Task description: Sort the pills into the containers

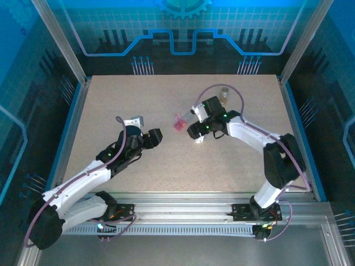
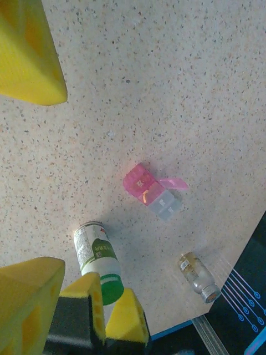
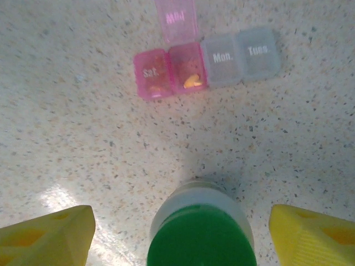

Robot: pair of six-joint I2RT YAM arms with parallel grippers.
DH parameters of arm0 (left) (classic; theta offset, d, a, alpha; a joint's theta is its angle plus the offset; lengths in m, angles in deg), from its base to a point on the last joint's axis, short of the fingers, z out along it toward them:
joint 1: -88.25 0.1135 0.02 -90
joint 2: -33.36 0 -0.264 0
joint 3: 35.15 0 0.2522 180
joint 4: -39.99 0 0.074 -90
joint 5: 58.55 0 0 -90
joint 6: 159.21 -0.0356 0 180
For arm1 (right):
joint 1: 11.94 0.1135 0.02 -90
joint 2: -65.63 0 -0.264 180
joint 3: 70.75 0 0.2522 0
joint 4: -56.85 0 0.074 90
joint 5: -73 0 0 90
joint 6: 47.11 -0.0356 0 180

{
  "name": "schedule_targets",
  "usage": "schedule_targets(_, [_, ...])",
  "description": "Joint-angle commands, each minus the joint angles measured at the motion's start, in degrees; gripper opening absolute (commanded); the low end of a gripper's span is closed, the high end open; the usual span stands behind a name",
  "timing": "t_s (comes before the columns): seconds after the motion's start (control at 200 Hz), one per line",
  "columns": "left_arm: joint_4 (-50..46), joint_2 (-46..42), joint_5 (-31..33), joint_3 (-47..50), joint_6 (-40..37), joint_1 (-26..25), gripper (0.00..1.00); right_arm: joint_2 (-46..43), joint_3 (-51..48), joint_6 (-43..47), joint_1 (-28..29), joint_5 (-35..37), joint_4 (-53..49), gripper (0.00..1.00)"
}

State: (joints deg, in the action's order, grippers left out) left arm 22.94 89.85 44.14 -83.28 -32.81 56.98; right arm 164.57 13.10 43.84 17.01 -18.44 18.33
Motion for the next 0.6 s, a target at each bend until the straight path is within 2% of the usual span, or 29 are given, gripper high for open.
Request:
schedule_targets(0.0, [1.76, -1.23, 1.09, 1.87, -1.09, 0.35, 0.75, 3.50, 3.38, 0.86, 1.07, 4.21, -7.77, 0.83])
schedule_targets(0.1, [3.05, -0.56, 0.17, 2.97, -0.85, 0.42, 0.75, 6.10, 5.17, 0.21, 1.64, 5.60, -8.30, 0.80])
schedule_targets(0.17, [3.27, -0.18, 0.07, 3.38, -0.86, 0.44, 0.76, 6.83, 5.91, -0.72, 1.72, 6.27, -8.14, 0.74])
schedule_targets(0.35, [4.66, 0.10, -0.04, 4.57, -1.05, 0.59, 0.76, 5.29, 7.63, -1.15, 0.56, 9.37, -7.68, 0.41])
schedule_targets(0.595, [5.39, 0.81, 0.42, 5.01, -1.86, 0.50, 0.76, 8.72, 15.97, 0.71, -6.00, 15.19, -4.15, 0.40])
